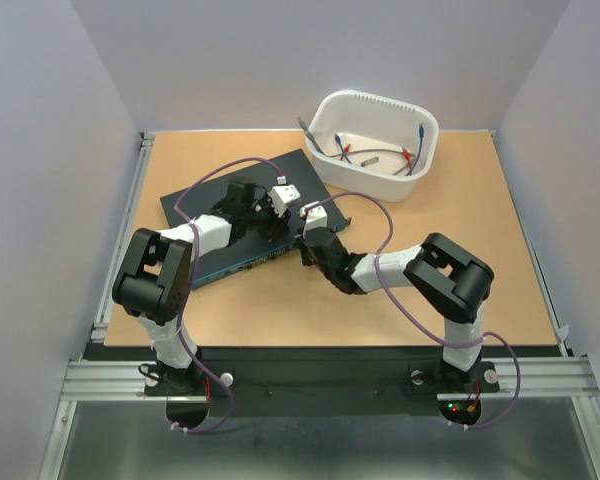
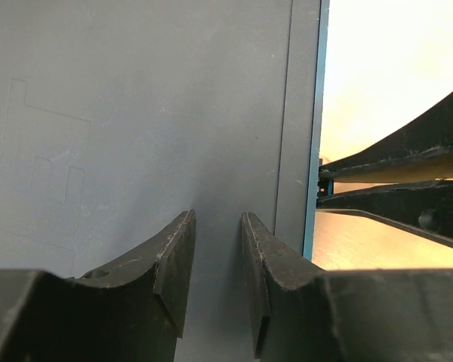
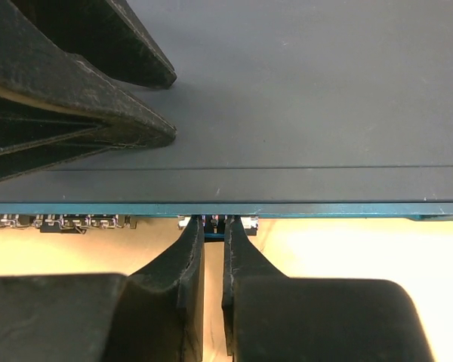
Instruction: Pull the plug from the switch port
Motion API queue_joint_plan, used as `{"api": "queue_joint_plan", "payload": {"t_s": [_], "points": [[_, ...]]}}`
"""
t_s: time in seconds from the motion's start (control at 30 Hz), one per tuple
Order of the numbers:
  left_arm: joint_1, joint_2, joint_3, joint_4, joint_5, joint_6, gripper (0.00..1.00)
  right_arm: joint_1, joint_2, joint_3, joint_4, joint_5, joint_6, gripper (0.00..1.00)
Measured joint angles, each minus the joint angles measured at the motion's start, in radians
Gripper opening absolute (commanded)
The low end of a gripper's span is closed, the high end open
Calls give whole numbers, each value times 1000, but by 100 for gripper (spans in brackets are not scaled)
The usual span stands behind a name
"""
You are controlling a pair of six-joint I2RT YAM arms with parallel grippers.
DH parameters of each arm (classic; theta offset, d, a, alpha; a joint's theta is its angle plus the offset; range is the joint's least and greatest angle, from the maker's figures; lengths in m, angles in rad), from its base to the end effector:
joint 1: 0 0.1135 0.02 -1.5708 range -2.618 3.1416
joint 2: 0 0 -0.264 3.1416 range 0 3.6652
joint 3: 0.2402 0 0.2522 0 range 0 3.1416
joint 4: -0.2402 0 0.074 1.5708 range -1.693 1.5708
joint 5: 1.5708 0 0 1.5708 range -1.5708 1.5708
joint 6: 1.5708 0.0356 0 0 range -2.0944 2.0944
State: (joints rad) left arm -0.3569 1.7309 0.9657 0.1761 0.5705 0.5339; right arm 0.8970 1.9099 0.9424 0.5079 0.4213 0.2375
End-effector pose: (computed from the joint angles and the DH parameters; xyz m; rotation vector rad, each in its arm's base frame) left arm 0.3369 -0.1462 0.1900 1.1855 1.7296 -0.5073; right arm 0.2557 0.2970 0.1476 -0.3930 1.9614 0.3039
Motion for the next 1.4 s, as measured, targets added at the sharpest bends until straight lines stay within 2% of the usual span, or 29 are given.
{"api": "queue_joint_plan", "payload": {"t_s": [0.2, 0.33, 0.53, 0.73, 1.0, 1.13, 1.23, 1.4], "points": [[1, 2, 5, -4, 0, 0, 43, -6, -31, -69, 50, -45, 44, 0], [3, 6, 14, -14, -2, 0, 53, -5, -85, -129, 45, -67, 63, 1], [6, 8, 45, -77, -6, 11, 57, -5, -145, -176, 29, -94, 84, 0], [5, 8, 60, -113, -17, 16, 57, 1, -349, -261, -92, -101, 108, 0], [14, -8, 93, -217, -68, 19, 57, 1, -764, -311, -320, -138, 116, 0], [84, -45, 98, -299, -119, 19, 57, -45, -811, -189, -410, -128, 64, 1], [151, -72, 116, -345, -150, 17, 57, -179, -719, -11, -410, -174, -9, 1], [208, -121, 140, -373, -181, 6, 57, -492, -421, 306, -386, -291, -78, 1]]}}
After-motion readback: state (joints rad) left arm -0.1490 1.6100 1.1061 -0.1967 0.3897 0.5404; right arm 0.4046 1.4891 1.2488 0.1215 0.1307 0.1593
